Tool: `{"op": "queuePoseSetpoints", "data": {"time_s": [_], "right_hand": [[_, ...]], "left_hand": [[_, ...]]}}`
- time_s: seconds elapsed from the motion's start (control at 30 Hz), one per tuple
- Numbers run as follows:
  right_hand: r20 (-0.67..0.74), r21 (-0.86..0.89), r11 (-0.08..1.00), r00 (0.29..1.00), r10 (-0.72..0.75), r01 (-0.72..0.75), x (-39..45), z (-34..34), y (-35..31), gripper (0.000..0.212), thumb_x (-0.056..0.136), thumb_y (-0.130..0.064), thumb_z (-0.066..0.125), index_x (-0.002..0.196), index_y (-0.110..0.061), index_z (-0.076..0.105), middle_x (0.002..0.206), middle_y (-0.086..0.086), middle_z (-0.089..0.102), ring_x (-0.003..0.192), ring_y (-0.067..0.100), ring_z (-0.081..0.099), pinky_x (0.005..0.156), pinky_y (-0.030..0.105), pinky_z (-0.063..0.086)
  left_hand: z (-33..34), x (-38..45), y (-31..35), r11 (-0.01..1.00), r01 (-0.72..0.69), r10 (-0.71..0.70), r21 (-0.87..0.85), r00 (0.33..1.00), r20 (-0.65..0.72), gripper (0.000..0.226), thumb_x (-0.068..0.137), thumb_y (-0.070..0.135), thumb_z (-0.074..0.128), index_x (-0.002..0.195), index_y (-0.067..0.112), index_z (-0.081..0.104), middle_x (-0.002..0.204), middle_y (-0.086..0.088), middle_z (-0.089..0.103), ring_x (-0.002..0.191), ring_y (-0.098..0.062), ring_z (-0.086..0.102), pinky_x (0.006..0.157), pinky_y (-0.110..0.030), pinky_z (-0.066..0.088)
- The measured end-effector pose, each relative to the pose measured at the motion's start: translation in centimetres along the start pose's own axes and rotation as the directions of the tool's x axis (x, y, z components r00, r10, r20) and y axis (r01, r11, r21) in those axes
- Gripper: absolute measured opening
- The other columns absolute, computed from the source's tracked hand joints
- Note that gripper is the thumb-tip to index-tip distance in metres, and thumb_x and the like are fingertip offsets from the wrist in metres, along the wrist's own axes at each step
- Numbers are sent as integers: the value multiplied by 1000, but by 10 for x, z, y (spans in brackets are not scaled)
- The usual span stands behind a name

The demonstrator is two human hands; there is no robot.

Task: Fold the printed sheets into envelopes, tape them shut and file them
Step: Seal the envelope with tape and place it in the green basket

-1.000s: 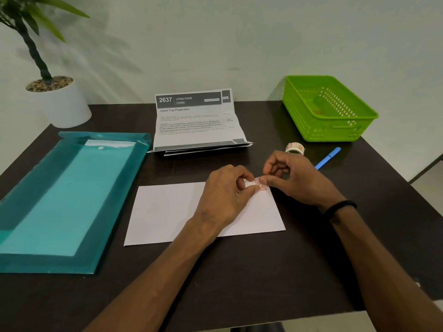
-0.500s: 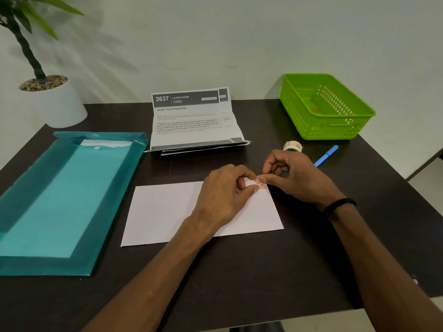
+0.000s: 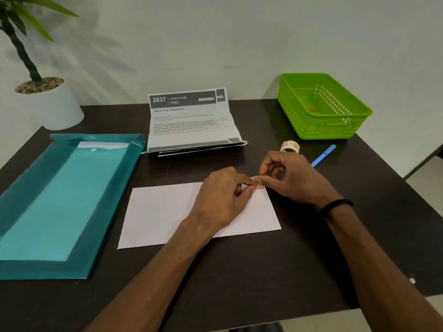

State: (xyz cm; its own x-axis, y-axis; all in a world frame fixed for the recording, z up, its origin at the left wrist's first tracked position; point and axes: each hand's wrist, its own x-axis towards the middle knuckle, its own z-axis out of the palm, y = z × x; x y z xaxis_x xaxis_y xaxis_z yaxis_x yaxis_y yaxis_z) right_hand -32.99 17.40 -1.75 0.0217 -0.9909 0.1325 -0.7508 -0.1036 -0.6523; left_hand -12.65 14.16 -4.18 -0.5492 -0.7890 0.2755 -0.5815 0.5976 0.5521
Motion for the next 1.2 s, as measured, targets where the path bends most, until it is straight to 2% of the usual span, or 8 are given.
{"op": "queuePoseSetpoints", "data": {"time_s": [0.1,0.2,0.53,0.67,0.73,0.9,1.03,1.2], "right_hand": [[-28,-29,1000,1000,-14,13,-2,2,-2,22,85,-19,86,88,-25,65,84,-6,71,75,13,67,70,23,61],[-39,-35,999,999,-12,11,-1,3,-4,23,84,-19,87,86,-24,65,82,-6,69,74,11,66,66,19,58],[-25,16,998,998,54,-54,-1,2,-6,23,83,-18,88,87,-21,66,82,-3,71,72,15,68,66,20,60],[-38,8,997,996,83,-82,0,2,-4,27,79,-23,91,83,-21,65,75,-4,69,59,0,61,59,15,54],[-41,39,994,994,101,-100,0,1,-2,30,76,-26,94,81,-20,65,71,-4,68,56,0,59,58,15,52],[-31,127,978,984,173,-168,1,1,2,31,76,-25,94,86,-18,65,76,-1,71,63,5,63,62,18,53],[-96,108,972,971,217,-207,2,9,-1,34,74,-30,94,84,-18,64,75,-1,68,62,4,58,59,15,51],[-138,98,965,957,256,-244,5,12,-3,29,80,-26,91,84,-18,63,76,1,68,63,8,59,60,19,52]], "left_hand": [[-1,-4,-2,999,-53,53,7,998,-20,28,98,31,64,122,32,76,75,11,54,67,-11,52,66,-22,39],[0,-5,-2,997,-69,70,34,997,-22,34,96,24,58,124,31,76,75,13,50,67,-11,49,67,-23,37],[-2,-5,3,998,-54,54,27,998,-13,31,97,23,59,123,27,77,79,10,53,68,-10,49,68,-23,36],[-2,-5,3,998,-57,57,23,998,-22,31,97,22,59,122,25,77,78,10,51,66,-10,47,67,-24,35],[-2,-6,3,998,-59,60,26,998,-19,31,97,22,59,122,25,77,77,10,50,65,-9,46,66,-24,34],[-3,-6,5,997,-64,64,35,998,-4,32,98,23,59,125,27,76,77,9,51,66,-11,47,66,-24,34],[-5,-8,7,994,-69,71,80,997,-16,33,98,26,58,127,30,74,76,11,47,65,-10,43,65,-25,31],[-4,-9,6,994,-71,75,87,996,-43,33,97,25,57,125,29,75,80,11,53,70,-9,46,70,-26,38]]}}
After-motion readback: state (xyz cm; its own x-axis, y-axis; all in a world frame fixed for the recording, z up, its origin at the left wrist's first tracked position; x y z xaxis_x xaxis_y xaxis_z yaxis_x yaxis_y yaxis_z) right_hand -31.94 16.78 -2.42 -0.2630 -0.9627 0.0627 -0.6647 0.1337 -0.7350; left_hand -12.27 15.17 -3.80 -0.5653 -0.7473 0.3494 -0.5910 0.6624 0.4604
